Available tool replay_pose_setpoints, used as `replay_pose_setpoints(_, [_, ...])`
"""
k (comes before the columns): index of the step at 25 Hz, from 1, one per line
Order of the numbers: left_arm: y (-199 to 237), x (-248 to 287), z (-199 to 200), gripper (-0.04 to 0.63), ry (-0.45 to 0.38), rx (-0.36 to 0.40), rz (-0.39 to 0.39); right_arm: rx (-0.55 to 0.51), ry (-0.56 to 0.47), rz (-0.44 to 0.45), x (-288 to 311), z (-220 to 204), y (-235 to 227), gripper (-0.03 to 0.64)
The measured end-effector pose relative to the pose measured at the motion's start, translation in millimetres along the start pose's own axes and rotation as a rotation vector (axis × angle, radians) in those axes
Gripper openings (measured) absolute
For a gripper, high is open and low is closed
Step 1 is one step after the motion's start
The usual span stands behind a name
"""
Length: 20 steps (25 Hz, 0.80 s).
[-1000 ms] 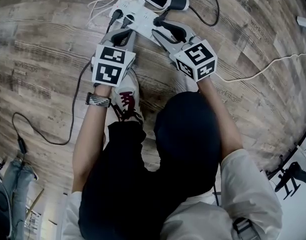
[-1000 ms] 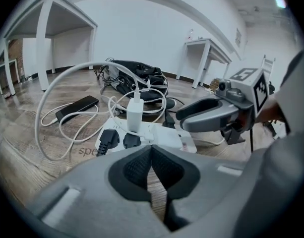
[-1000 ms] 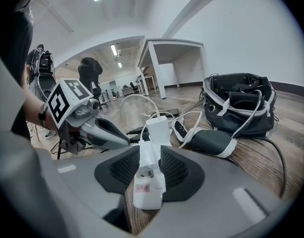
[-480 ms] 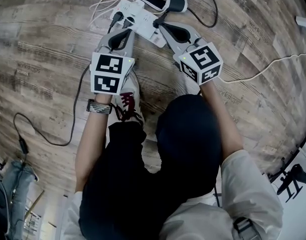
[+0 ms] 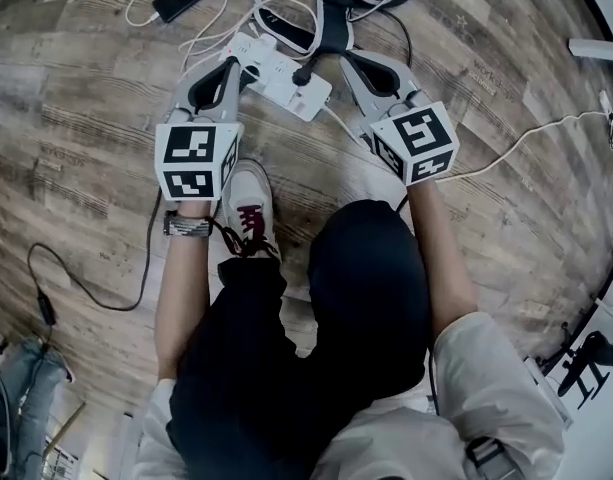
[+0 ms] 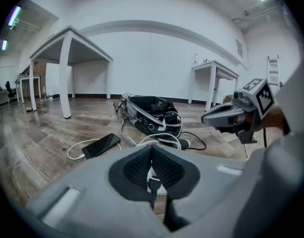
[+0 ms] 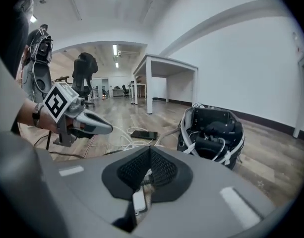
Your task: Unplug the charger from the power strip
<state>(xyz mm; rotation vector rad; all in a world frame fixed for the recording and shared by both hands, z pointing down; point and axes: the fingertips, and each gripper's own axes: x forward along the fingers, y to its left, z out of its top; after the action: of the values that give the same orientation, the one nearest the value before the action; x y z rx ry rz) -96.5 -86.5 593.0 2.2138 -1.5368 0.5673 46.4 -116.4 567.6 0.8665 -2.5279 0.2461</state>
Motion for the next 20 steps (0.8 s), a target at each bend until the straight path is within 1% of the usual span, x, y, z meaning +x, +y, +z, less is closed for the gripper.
replay_pose_setpoints(3, [11.9,-8.5,26.3,0.004,-0.014,0.022,0.029,-0.020,-0.051,-0.039,-10.5,43.7,-10.0,0.003])
replay_pose_setpoints(6, [20.3,-20.7,68.6,0.003,-0.073,0.033,0.044,-0.024,-0.109,-0.063,-20.1,85.2,-14.9,0.003])
replay_pose_setpoints(9, [21.2,-37.1,107.7,0.003,-0.122,0.063,0.041,-0.008,-0.158,-0.095,-34.4,121.8,-16.7,0.002])
replay_pose_setpoints(11, [25.3,-50.7,132.5,0.003,-0.151,0.079,0.046,-0.019,-0.182,-0.110,-43.0,149.1,-17.9,0.003])
replay_pose_setpoints(15, [35.5,-79.7,177.7,0.003,-0.195,0.088,0.065,-0.042,-0.207,-0.129,-65.2,201.2,-20.7,0.002])
replay_pose_setpoints(20, [35.1,-123.2,237.5,0.004,-0.207,0.100,0.076,-0.065,-0.201,-0.148,-112.2,263.7,-22.5,0.002])
